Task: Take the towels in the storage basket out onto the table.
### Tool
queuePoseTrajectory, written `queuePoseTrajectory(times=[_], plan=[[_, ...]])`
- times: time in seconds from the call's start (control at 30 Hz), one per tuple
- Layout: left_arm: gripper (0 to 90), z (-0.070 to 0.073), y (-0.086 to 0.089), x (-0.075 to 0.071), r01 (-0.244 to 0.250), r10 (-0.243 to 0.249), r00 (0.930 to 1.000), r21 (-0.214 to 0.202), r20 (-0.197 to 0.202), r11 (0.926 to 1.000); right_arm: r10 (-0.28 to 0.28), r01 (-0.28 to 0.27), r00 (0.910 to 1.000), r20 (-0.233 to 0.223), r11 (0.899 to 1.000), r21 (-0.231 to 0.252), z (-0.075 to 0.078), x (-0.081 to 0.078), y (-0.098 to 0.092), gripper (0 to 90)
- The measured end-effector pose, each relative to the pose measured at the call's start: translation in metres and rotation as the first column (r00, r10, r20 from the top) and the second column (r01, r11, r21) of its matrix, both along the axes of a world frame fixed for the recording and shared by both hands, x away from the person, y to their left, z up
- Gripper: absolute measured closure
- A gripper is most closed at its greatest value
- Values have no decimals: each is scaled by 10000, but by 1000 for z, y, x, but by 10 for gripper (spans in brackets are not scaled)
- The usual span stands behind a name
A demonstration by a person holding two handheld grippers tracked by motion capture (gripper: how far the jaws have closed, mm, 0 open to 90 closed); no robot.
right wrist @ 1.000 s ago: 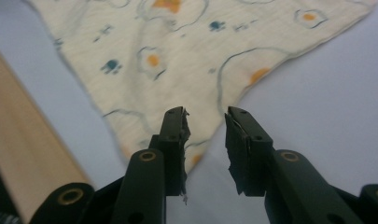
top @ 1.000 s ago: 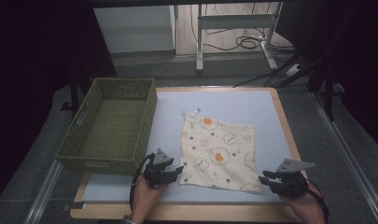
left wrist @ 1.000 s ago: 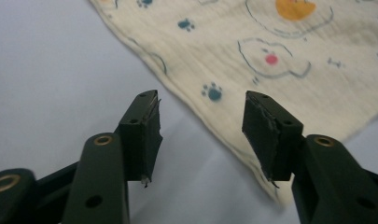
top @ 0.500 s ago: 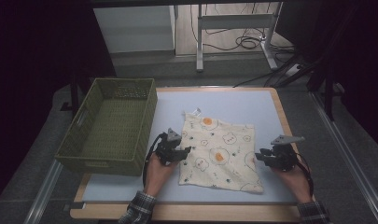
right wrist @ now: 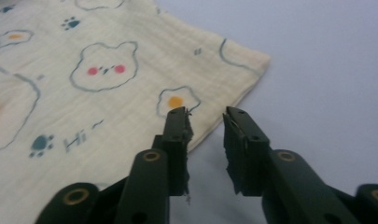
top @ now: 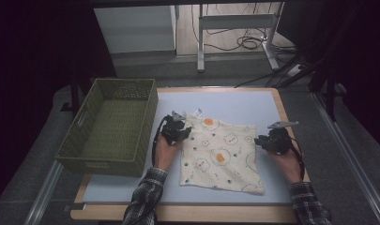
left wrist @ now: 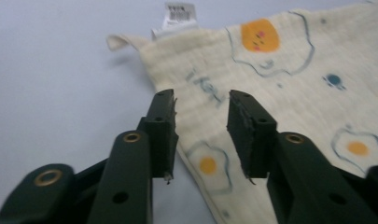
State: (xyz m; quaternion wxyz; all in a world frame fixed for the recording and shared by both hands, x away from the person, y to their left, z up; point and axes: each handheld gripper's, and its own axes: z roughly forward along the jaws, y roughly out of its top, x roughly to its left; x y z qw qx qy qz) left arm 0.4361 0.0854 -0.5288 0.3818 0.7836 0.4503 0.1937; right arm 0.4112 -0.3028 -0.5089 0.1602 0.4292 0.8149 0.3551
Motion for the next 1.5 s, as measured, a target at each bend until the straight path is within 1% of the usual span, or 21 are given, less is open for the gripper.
queuePoseTrajectory(times=[0.03,0.07,0.2,0.4,0.6,0.73,0.8,0.87,0.9,0.93,1.0,1.03,1.07,1.1,1.13,1.17,1.2,1.27,1.3,1.4,1.5], plan=[[649,0,0,0,0,0,10000,0,0,10000,-42,42,10000,25,10000,8,0,3,0,736],[664,1,0,8,0,0,10000,90,51,10000,-83,83,10000,-7,10000,41,0,6,-1,749],[709,0,-2,21,-117,115,9999,187,111,9998,-305,304,9995,26,9994,171,1,18,-4,788],[702,-3,-5,33,-322,318,9993,214,199,9993,-463,460,9989,70,9982,397,0,31,-4,788],[635,-6,-6,49,-584,582,9982,184,111,9981,-660,654,9977,149,9971,391,-2,47,1,725],[591,-11,-8,56,-711,712,9975,421,-9,9966,-657,657,9978,17,9975,268,-6,57,5,695],[555,-11,-9,59,-816,823,9965,508,-121,9954,-658,659,9978,-83,9978,114,-9,61,7,694],[527,-11,-9,61,-687,698,9974,523,-192,9963,-641,641,9979,-9,9979,-108,-10,62,11,710],[538,-12,-8,61,-589,602,9978,417,-282,9974,-670,671,9977,47,9976,-186,-10,62,12,749],[587,-12,-8,62,-404,412,9984,213,-394,9990,-593,592,9982,1,9980,-199,-9,62,13,808],[700,-12,-8,60,-202,204,9986,43,-480,9998,-427,424,9990,-125,9988,-240,-8,62,16,864],[769,-11,-10,60,-76,80,9987,85,-495,9999,-412,409,9991,-119,9987,-289,-8,62,17,874],[841,-9,-15,58,67,-48,9993,517,-381,9986,-361,355,9993,-102,9978,-559,-6,63,18,881],[852,-9,-15,58,67,-48,9993,517,-381,9986,-361,355,9993,-102,9978,-559,-6,63,18,881],[852,-7,-17,58,111,-87,9995,742,-319,9972,-405,401,9992,-45,9970,-666,-5,64,18,882],[855,-5,-17,58,204,-189,9996,744,-205,9970,-445,445,9990,6,9967,-675,-3,66,18,882],[856,-2,-16,58,196,-191,9998,547,-99,9983,-499,501,9987,56,9968,-616,0,68,17,882],[857,5,-12,57,31,-32,10000,126,78,9999,-648,658,9976,238,9969,-432,8,72,13,883],[859,8,-10,57,-5,4,9999,80,129,10000,-748,760,9963,421,9967,-285,12,74,12,882],[860,13,-7,53,30,-36,9998,322,196,9995,-855,845,9951,503,9962,226,22,76,9,882],[861,14,-3,46,75,-82,9997,315,249,9995,-630,633,9961,614,9980,-39,23,71,11,881]])
